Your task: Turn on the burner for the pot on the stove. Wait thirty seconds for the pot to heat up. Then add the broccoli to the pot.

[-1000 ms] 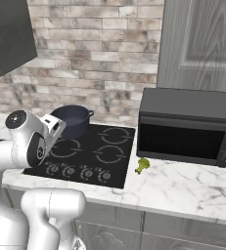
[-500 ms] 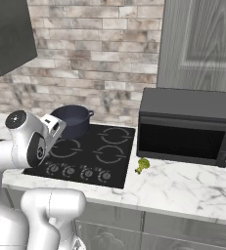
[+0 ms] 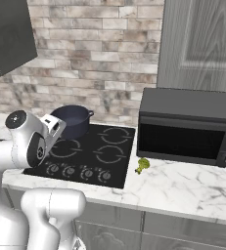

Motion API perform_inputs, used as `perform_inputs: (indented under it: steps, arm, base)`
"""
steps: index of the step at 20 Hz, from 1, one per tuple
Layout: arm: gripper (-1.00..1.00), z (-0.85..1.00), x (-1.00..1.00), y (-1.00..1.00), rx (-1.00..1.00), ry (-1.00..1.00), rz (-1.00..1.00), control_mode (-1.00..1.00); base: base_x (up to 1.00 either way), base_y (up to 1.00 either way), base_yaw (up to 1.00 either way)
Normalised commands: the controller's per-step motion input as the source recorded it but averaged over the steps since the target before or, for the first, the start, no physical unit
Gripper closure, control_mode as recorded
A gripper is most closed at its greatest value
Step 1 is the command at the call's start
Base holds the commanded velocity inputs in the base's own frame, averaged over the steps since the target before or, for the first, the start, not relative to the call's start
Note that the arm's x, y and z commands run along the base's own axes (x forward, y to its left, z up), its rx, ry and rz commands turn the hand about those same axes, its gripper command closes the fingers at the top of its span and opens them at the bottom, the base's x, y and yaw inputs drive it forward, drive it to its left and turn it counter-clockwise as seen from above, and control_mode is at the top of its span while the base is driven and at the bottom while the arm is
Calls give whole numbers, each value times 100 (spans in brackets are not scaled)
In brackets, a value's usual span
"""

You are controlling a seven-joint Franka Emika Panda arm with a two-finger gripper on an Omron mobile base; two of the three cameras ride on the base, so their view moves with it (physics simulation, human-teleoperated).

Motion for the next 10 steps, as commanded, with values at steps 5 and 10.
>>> perform_inputs:
  steps: [5, 10]
  arm:
    - [-100, 0, 0, 0, 0, 0, 0, -100]
    - [-100, 0, 0, 0, 0, 0, 0, -100]
  base:
    - [0, 0, 0]
    - [0, 0, 0]
